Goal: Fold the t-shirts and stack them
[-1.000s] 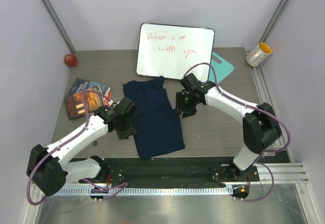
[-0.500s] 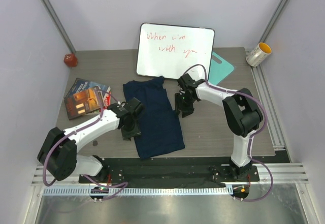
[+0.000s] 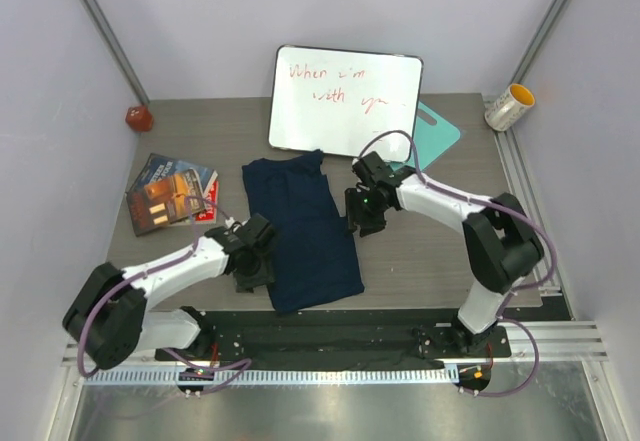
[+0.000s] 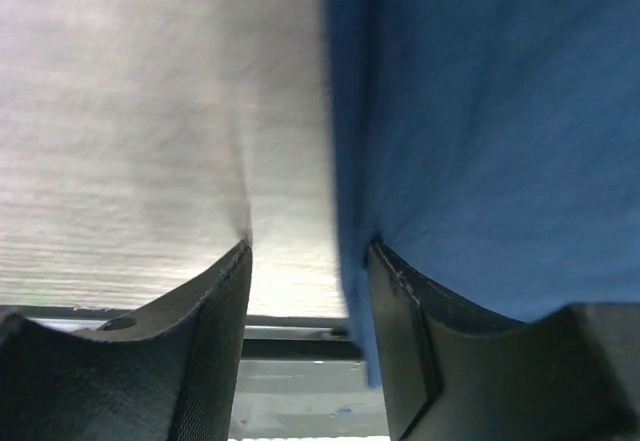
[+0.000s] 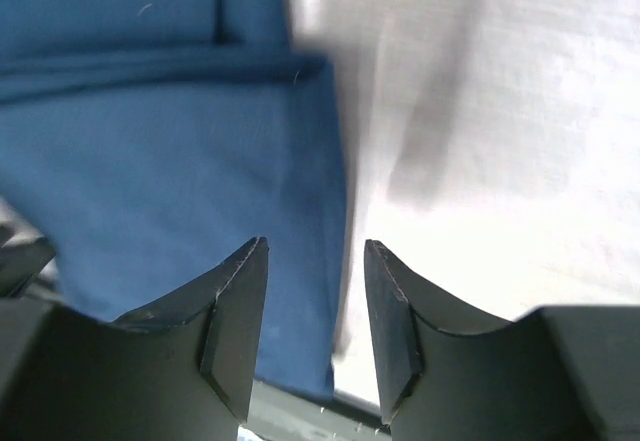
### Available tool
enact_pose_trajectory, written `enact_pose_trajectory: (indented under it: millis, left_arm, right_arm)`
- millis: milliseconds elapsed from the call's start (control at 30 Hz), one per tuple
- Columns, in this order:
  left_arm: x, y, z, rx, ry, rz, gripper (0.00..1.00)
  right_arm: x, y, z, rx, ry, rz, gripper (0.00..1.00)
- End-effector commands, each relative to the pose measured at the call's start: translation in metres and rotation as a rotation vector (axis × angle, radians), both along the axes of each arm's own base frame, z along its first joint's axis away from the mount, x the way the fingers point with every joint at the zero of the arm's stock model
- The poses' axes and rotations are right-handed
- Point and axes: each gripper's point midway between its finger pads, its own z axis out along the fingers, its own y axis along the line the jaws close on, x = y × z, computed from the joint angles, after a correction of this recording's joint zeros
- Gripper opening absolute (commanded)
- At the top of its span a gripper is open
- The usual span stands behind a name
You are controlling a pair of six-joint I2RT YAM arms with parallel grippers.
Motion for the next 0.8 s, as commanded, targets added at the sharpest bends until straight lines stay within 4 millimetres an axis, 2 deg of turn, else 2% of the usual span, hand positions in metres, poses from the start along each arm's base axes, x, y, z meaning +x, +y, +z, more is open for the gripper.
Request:
enact_pose_trajectory:
  millis: [0,33,67,100,167,233,267,367,533,767]
  left_arm:
    - [-0.009,-0.002,-0.005,-0.101,-0.054,0.069,0.52]
    - [-0.010,-0.003,-0.003,-0.125,-0.071,0.080,0.53]
    - [-0.014,-0.001,-0.008,-0.132,-0.066,0.087,0.53]
    - [-0.015,-0.002,-0.008,-0.143,-0.067,0.091,0.53]
    - [-0.016,-0.002,-0.007,-0.161,-0.079,0.107,0.53]
    - [-0.015,-0.002,-0.006,-0.167,-0.087,0.112,0.54]
    - [-0.016,-0.001,-0.006,-0.168,-0.091,0.117,0.54]
    - [-0.017,0.000,-0.008,-0.168,-0.090,0.132,0.54]
    - [-0.020,0.003,-0.010,-0.179,-0.093,0.154,0.54]
    - [-0.024,0.002,-0.010,-0.220,-0.110,0.176,0.54]
  right_arm:
    - [-0.021,-0.004,0.027,0.079,-0.026,-0.013,0.50]
    - [-0.025,-0.007,0.025,0.076,-0.021,-0.018,0.51]
    - [-0.035,-0.013,0.022,0.073,-0.011,-0.025,0.59]
    - [-0.039,-0.013,0.023,0.092,-0.009,-0.029,0.62]
    - [-0.054,-0.018,0.015,0.102,0.021,-0.036,0.62]
    - [-0.064,-0.013,0.012,0.155,0.051,-0.036,0.63]
    - [-0.075,-0.017,0.003,0.154,0.079,-0.039,0.63]
    - [-0.087,-0.021,-0.012,0.162,0.112,-0.050,0.63]
    - [-0.100,-0.011,-0.015,0.262,0.140,-0.041,0.63]
    - [-0.118,-0.011,-0.030,0.314,0.194,-0.051,0.63]
